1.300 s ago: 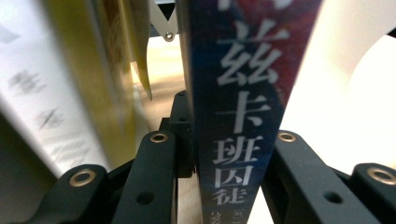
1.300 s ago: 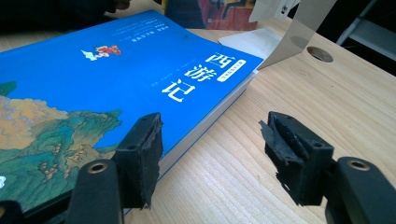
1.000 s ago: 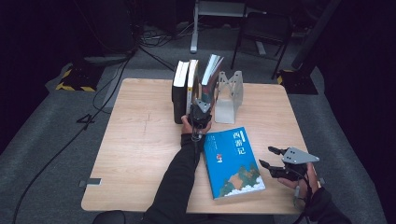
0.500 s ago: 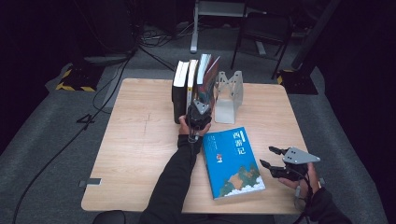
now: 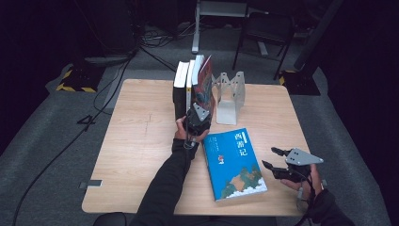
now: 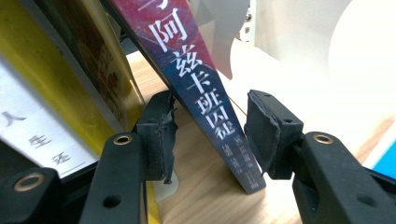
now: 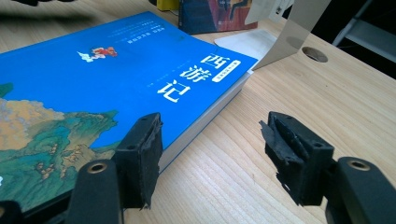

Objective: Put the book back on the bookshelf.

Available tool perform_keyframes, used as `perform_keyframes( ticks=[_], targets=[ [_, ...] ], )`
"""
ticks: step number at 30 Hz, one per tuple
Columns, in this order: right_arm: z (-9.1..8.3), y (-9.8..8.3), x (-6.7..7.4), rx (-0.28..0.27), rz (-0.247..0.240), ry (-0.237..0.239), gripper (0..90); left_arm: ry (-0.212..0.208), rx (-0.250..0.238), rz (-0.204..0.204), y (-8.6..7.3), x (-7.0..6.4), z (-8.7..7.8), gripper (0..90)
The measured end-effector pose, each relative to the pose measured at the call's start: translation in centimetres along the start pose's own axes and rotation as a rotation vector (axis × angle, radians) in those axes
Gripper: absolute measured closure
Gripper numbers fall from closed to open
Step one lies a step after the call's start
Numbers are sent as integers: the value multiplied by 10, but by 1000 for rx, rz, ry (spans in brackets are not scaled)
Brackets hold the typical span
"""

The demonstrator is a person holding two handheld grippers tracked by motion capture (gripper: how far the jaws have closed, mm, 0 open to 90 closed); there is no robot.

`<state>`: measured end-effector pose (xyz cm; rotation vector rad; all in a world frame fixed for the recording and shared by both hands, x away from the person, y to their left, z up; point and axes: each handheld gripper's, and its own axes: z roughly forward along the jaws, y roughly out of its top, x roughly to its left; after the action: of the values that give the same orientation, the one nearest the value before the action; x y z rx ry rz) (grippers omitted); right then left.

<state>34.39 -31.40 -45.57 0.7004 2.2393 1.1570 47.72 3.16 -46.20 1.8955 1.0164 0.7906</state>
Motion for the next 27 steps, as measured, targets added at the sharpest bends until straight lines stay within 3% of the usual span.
perform_keyframes(
  ticks=[5, 11, 14, 21, 27],
  targets=[
    [0, 1, 0, 5, 5, -5, 369, -25, 0, 15, 0, 1, -10, 482],
    [-2, 1, 1, 8, 6, -7, 370, -49, 29, 109, -1, -1, -24, 463],
    [-2, 0, 1, 14, 8, -7, 370, -71, 42, 123, -4, -2, -31, 460],
    [-2, 1, 4, 26, -6, -4, 373, -105, 72, 196, -13, -5, -44, 464],
    [-2, -1, 6, 49, -16, 11, 375, -127, 89, 196, -24, 3, -60, 449]
  ],
)
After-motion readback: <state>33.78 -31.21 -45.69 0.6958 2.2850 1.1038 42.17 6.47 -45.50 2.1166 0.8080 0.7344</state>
